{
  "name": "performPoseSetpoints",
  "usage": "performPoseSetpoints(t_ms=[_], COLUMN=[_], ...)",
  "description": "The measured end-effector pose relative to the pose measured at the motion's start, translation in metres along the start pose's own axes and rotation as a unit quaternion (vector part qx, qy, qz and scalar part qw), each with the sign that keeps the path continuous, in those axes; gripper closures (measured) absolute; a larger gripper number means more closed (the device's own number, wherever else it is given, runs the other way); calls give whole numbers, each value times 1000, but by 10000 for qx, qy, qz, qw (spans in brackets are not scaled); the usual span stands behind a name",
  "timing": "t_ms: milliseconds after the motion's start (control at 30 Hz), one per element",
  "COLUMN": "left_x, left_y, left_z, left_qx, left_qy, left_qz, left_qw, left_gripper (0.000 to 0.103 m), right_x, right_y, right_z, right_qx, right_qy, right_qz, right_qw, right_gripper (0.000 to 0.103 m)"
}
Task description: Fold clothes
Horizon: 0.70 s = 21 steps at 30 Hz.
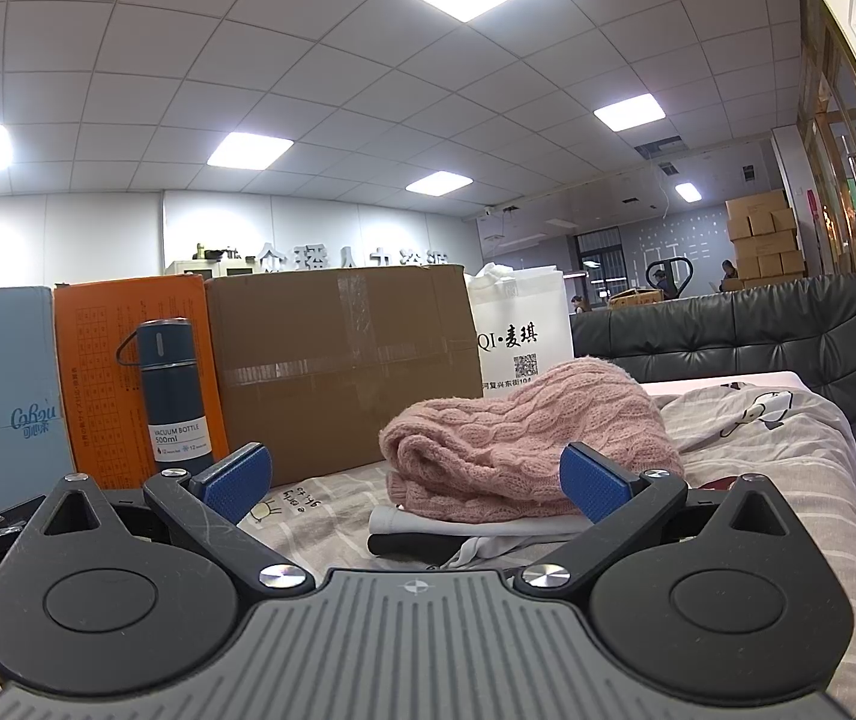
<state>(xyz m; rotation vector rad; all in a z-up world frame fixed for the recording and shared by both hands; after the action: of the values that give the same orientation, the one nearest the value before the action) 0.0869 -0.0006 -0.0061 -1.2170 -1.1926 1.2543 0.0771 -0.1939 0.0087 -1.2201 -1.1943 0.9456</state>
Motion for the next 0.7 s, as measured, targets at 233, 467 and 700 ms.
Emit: performPoseSetpoints(t_ms=[233, 467, 700], left_x=[0, 0, 0], left_y=[0, 0, 0], left_z=[0, 0, 0], left_qx=[13, 6, -1], left_qy=[3, -1, -2], left_qz=[15, -2, 28], left_qw=[10000, 10000, 10000], left_gripper=[0, 0, 0], right_x=[0, -1, -1], right_y=[0, 0, 0], right_z=[0, 1, 1], right_qx=[1, 7, 12], right_qy=[1, 7, 8], right_qz=[-4, -7, -8], right_qw=[10000, 10000, 10000], right_gripper=[0, 0, 0])
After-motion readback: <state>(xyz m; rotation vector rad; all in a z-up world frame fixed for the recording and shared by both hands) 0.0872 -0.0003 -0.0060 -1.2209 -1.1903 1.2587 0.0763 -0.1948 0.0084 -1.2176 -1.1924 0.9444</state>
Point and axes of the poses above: each gripper's, at about its wrist camera, not at the fingertips, and z roughly against the way its jaws point, x to its left, y to its underside, the point moved 8 cm from there along -z, roughly the way its jaws point, and after that the axes turned 3 degrees about -x, right-handed, at the moved point
